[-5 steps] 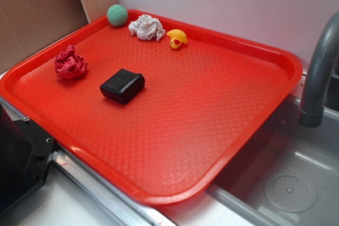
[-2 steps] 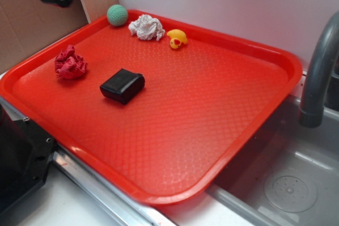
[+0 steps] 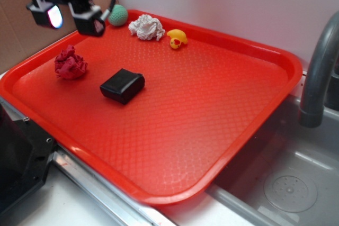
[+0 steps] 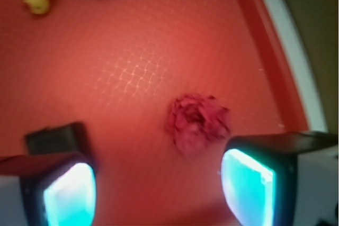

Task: Grab the red paper.

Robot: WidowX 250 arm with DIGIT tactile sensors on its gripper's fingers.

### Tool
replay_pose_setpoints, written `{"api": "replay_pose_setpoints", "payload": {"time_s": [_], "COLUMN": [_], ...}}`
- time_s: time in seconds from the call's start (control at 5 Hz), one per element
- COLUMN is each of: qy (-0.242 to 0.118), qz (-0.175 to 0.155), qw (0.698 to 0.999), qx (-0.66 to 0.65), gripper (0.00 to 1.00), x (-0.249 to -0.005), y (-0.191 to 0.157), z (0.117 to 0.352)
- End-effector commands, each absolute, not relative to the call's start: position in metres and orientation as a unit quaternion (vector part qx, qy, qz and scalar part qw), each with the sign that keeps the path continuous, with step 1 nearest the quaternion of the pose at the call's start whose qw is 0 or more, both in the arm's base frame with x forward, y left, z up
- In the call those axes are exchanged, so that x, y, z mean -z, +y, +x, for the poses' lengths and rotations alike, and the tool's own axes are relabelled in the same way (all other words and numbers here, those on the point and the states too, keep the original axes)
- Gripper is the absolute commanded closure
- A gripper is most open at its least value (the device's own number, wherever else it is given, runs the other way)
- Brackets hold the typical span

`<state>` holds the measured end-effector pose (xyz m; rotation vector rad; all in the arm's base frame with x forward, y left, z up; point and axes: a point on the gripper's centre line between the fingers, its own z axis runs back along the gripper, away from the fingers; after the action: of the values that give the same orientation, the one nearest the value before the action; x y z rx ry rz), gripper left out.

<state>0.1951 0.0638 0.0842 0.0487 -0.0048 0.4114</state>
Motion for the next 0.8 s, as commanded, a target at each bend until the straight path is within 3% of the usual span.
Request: {"api": "replay_pose_setpoints", "payload": {"time_s": [0.0, 0.6], "qy": [0.001, 0.027], "qz": [0.029, 0.069], "qw": [0.976, 0.975], "qx": [-0.217, -0.207], "gripper": [0.0, 0.0], "x": [-0.047, -0.018], "y": [0.087, 0.095], "z": [0.186, 0.193]}}
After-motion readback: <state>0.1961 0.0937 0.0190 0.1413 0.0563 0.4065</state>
